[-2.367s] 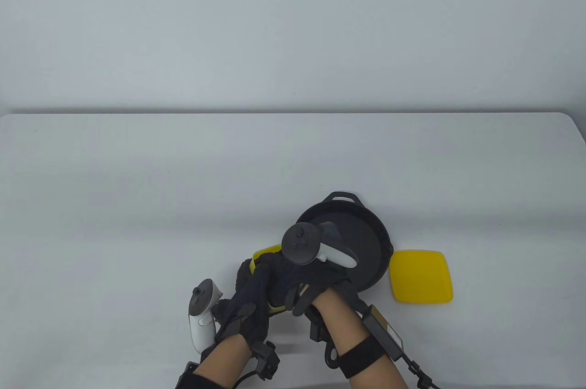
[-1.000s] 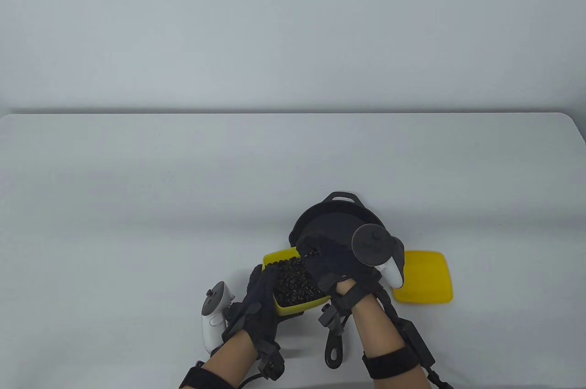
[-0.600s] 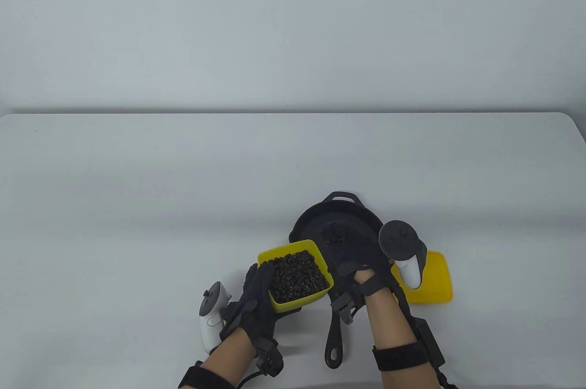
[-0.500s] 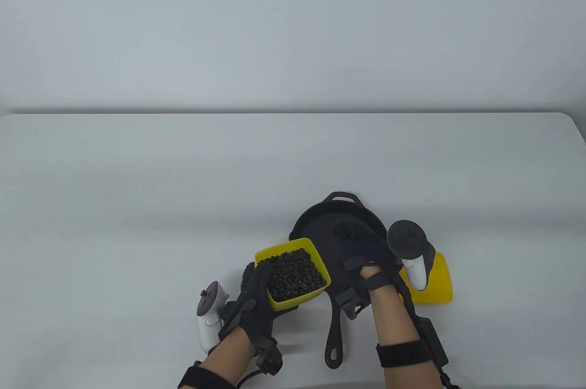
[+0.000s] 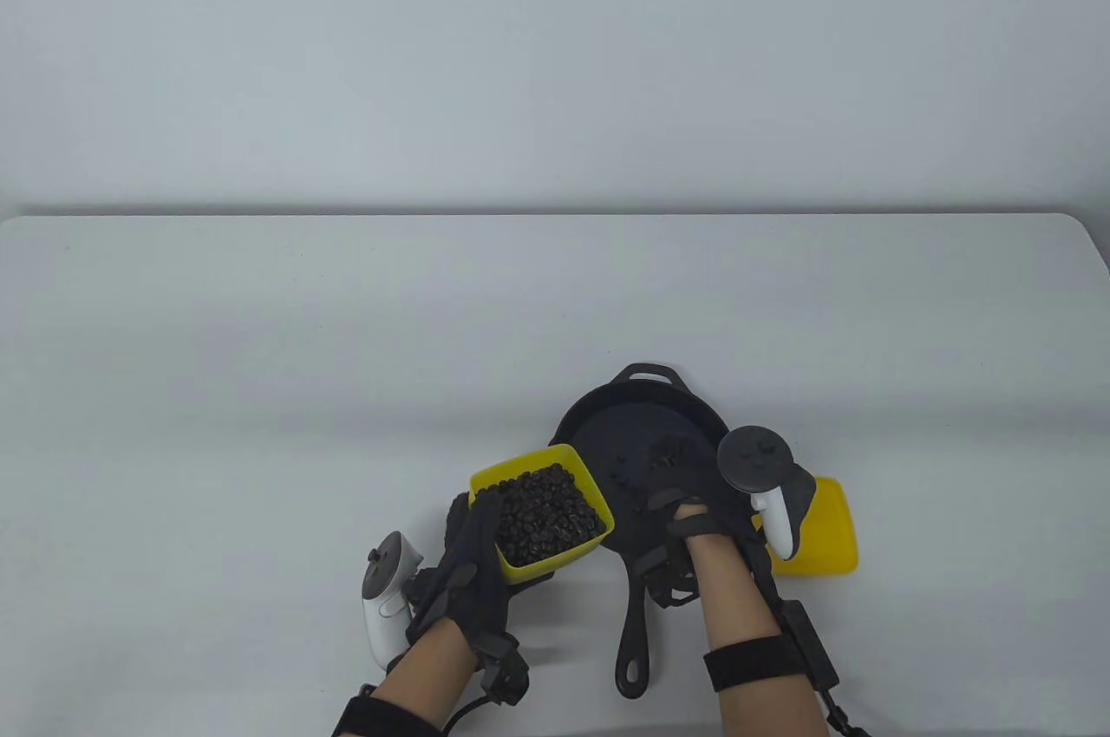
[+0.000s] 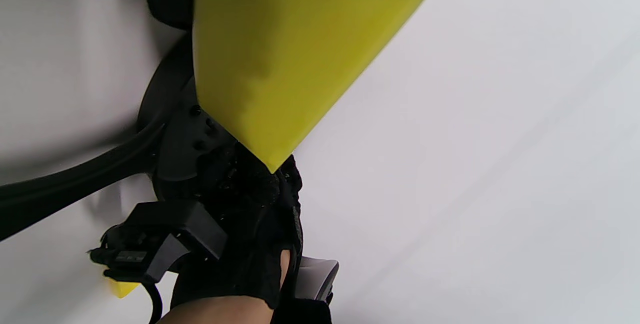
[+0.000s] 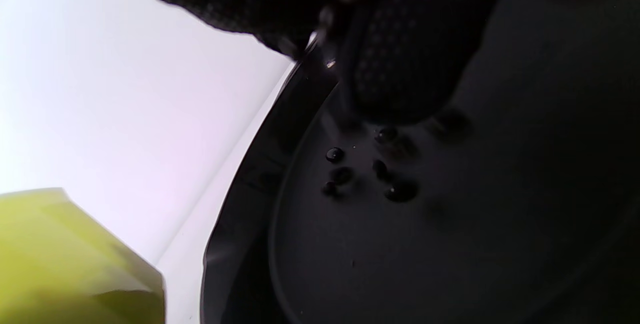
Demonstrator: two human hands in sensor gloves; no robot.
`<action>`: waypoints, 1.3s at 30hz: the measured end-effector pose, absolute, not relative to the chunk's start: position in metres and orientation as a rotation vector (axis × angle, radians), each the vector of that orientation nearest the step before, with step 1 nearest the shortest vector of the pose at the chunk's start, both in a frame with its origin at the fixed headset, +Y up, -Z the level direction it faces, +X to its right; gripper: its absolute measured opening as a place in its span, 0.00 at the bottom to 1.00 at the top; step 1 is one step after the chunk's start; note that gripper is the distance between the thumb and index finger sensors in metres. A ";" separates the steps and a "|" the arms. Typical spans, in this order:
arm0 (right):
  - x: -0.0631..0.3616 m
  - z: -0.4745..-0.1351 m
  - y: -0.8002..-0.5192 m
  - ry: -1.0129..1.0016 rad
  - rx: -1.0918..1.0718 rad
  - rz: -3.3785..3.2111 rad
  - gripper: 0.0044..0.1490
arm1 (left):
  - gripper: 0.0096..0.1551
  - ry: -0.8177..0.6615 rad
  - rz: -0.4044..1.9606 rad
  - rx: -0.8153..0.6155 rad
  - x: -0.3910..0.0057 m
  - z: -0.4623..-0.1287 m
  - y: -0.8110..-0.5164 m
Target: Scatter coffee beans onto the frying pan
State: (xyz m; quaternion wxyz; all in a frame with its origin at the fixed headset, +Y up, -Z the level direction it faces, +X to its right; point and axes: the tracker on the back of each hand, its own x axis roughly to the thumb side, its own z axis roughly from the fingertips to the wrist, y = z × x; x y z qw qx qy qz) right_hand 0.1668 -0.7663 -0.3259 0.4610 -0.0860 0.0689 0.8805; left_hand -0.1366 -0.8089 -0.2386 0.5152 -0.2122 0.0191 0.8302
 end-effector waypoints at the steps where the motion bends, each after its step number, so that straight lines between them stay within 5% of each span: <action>1: 0.168 -0.326 -0.767 0.164 -0.220 2.164 0.26 | 0.58 0.046 1.995 -0.510 -0.136 -0.239 -0.809; 9: 0.177 -0.324 -0.772 0.135 -0.235 2.092 0.34 | 0.58 0.048 1.989 -0.503 -0.137 -0.239 -0.809; 14: 0.176 -0.323 -0.775 0.178 -0.078 1.933 0.58 | 0.58 0.048 1.988 -0.506 -0.136 -0.239 -0.809; 22: 0.169 -0.322 -0.766 0.213 0.060 1.913 0.64 | 0.58 0.057 1.986 -0.502 -0.137 -0.238 -0.809; 34: 0.113 -0.289 -0.670 -0.310 0.690 2.197 0.47 | 0.58 0.032 1.973 -0.526 -0.130 -0.235 -0.809; 39: 0.079 -0.281 -0.664 -0.225 0.906 2.257 0.32 | 0.58 0.017 1.972 -0.539 -0.126 -0.235 -0.810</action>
